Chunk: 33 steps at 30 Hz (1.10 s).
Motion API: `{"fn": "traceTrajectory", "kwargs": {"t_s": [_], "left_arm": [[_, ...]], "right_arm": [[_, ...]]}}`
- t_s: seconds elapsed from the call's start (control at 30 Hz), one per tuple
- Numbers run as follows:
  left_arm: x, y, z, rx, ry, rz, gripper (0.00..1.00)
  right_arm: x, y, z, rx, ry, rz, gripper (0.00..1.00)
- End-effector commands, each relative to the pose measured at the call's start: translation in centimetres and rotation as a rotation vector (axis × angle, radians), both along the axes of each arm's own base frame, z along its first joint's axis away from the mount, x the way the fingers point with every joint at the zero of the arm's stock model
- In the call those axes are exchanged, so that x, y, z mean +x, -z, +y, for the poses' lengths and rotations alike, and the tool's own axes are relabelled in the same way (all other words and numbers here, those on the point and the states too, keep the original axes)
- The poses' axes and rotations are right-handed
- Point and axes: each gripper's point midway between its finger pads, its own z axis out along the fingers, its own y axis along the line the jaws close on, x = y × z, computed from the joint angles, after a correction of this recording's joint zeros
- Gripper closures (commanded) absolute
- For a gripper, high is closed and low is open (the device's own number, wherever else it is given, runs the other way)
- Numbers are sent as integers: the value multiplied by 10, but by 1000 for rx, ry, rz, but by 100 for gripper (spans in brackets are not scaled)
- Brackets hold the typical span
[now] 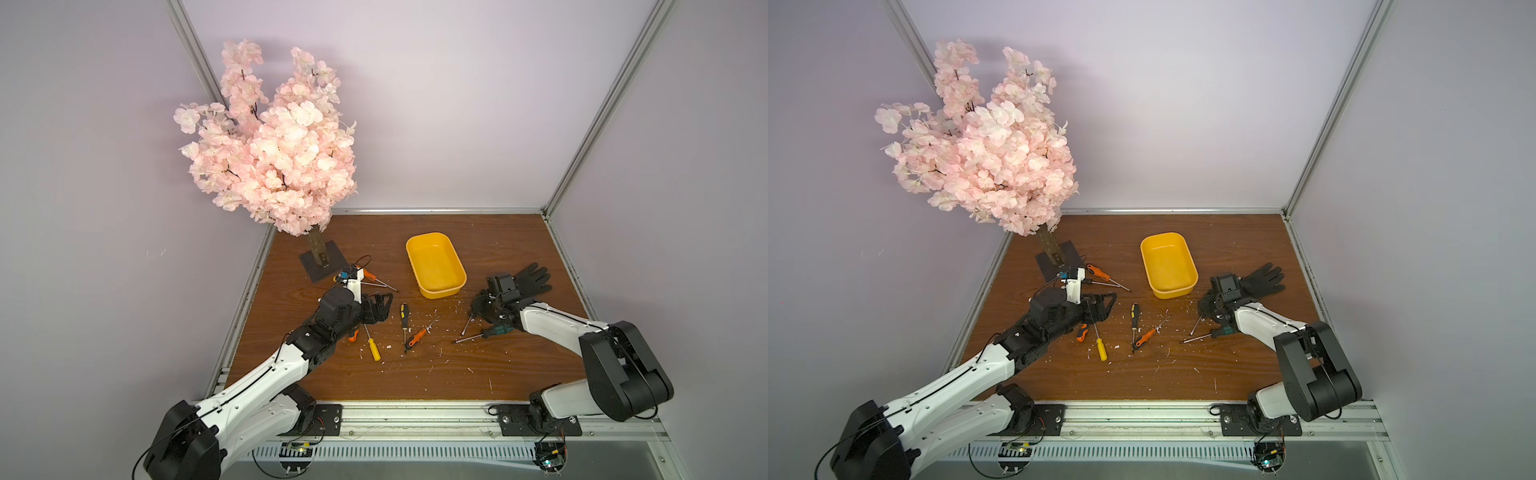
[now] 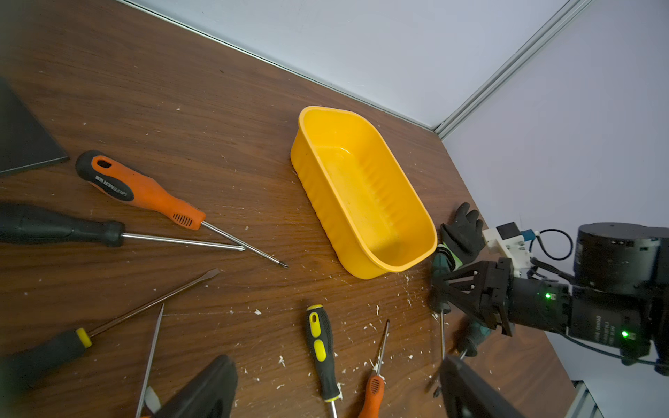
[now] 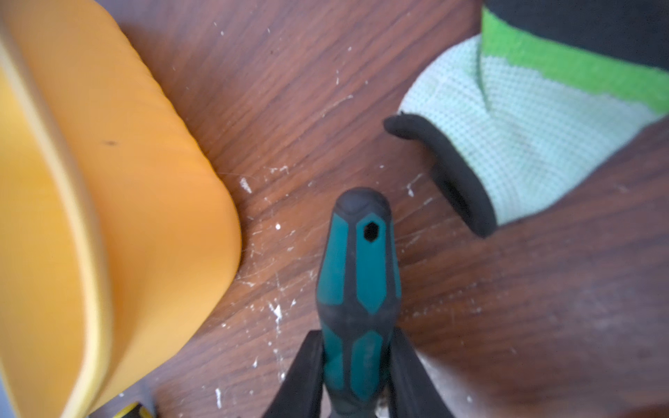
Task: Put the screwdriver on the desktop into the storage box
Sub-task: Pick up the screwdriver from the center of the board, then place the screwdriver in the storage box.
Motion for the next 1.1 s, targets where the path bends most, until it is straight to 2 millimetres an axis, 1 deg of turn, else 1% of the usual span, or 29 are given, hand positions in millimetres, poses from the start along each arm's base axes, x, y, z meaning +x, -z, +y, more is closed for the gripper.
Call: {"fn": "traceTrajectory", "kwargs": {"t_s": [0.0, 0.17, 0.3, 0.47, 0.57, 0.7, 0.8, 0.87, 1.07], "left_arm": [[2, -7, -3, 5, 4, -16, 9], [5, -9, -2, 13, -9, -22, 9], [6, -8, 2, 15, -30, -15, 9], [5, -7, 3, 10, -42, -6, 8], [4, -8, 7, 9, -55, 1, 8], [-1, -6, 14, 10, -75, 10, 8], [-5, -6, 20, 12, -95, 13, 8], [-8, -7, 25, 13, -110, 13, 8], [-16, -8, 36, 9, -142, 19, 8]], "right_arm": [[13, -39, 7, 57, 13, -108, 75], [20, -76, 2, 52, 26, -197, 75], [30, -102, 5, 28, -10, -244, 75], [58, -133, 20, -17, -93, -299, 76], [78, -147, 36, -32, -162, -325, 76], [106, -151, 67, -59, -279, -313, 76], [126, -150, 90, -102, -354, -312, 76], [140, -145, 104, -137, -400, -311, 76], [170, -132, 139, -228, -501, -325, 76]]}}
